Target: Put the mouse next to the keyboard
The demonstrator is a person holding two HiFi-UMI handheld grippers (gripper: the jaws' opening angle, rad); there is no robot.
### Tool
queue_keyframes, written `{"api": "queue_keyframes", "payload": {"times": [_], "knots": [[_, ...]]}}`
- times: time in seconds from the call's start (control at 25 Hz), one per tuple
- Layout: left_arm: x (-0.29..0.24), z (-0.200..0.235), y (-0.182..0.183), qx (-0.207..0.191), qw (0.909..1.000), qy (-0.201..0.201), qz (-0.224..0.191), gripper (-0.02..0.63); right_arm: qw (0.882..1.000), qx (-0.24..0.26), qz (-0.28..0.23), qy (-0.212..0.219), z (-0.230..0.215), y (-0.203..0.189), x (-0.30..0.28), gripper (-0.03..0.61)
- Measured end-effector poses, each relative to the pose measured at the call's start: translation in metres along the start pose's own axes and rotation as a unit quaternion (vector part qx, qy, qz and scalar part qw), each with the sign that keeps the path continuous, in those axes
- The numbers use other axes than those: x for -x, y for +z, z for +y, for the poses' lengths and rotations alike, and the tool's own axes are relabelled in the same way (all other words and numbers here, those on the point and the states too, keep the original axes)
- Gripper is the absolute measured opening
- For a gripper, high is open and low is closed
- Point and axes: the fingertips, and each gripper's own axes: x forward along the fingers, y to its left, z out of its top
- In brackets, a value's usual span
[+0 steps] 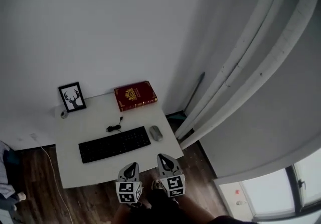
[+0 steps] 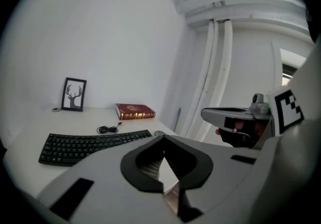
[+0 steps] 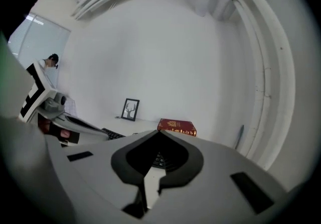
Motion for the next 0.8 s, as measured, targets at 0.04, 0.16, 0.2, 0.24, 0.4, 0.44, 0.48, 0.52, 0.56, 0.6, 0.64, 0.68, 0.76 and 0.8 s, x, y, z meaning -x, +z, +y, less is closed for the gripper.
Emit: {"api": "queue_keyframes", "payload": {"times": [0.04, 0.16, 0.2, 0.24, 0.4, 0.44, 0.48, 0.52, 0.56, 0.6, 0.64, 0.68, 0.76, 0.8], "knots": [[-0.001, -0.014, -0.002, -0.006, 0.9999, -0.009, 0.001, 0.002, 1.0, -0.006, -0.002, -0.004, -0.007, -0.001, 0.008, 0.02], [-0.011, -0.04, 0.003, -0.023, 0.9996, -0.016, -0.001, 0.002, 1.0, -0.007, -0.013, -0.002, -0.022, 0.001, 0.017, 0.021], [-0.014, -0.046, 0.007, -0.03, 0.9995, -0.014, -0.004, 0.002, 1.0, -0.006, -0.018, 0.0, -0.028, 0.001, 0.018, 0.02], [-0.018, -0.053, 0.012, -0.034, 0.9993, -0.011, -0.009, 0.003, 1.0, -0.005, -0.022, 0.003, -0.034, 0.002, 0.02, 0.02], [-0.038, -0.091, 0.03, -0.027, 0.9992, -0.003, -0.028, 0.002, 0.999, 0.002, -0.024, 0.03, -0.066, 0.005, 0.036, 0.02], [-0.041, -0.1, 0.031, -0.024, 0.9993, -0.001, -0.03, 0.002, 0.999, 0.003, -0.023, 0.037, -0.072, 0.006, 0.041, 0.02], [-0.043, -0.108, 0.032, -0.022, 0.9993, 0.0, -0.03, 0.002, 0.999, 0.003, -0.023, 0.042, -0.078, 0.006, 0.046, 0.02], [-0.045, -0.115, 0.033, -0.022, 0.9993, 0.001, -0.031, 0.002, 0.999, 0.003, -0.022, 0.046, -0.083, 0.005, 0.049, 0.02], [-0.047, -0.122, 0.034, -0.024, 0.9992, 0.003, -0.033, 0.002, 0.998, 0.004, -0.024, 0.049, -0.088, 0.005, 0.05, 0.02], [-0.05, -0.128, 0.037, -0.025, 0.999, 0.004, -0.036, 0.002, 0.998, 0.005, -0.026, 0.053, -0.094, 0.005, 0.05, 0.02], [-0.053, -0.134, 0.039, -0.026, 0.9989, 0.006, -0.038, 0.002, 0.998, 0.007, -0.029, 0.059, -0.098, 0.006, 0.051, 0.02], [-0.055, -0.14, 0.041, -0.026, 0.9989, 0.007, -0.039, 0.003, 0.997, 0.009, -0.032, 0.065, -0.101, 0.008, 0.051, 0.02], [-0.057, -0.15, 0.04, -0.023, 0.999, 0.01, -0.037, 0.002, 0.996, 0.017, -0.038, 0.081, -0.103, 0.009, 0.056, 0.02], [-0.058, -0.154, 0.037, -0.021, 0.9991, 0.012, -0.034, 0.002, 0.995, 0.021, -0.039, 0.09, -0.102, 0.008, 0.059, 0.02]]}}
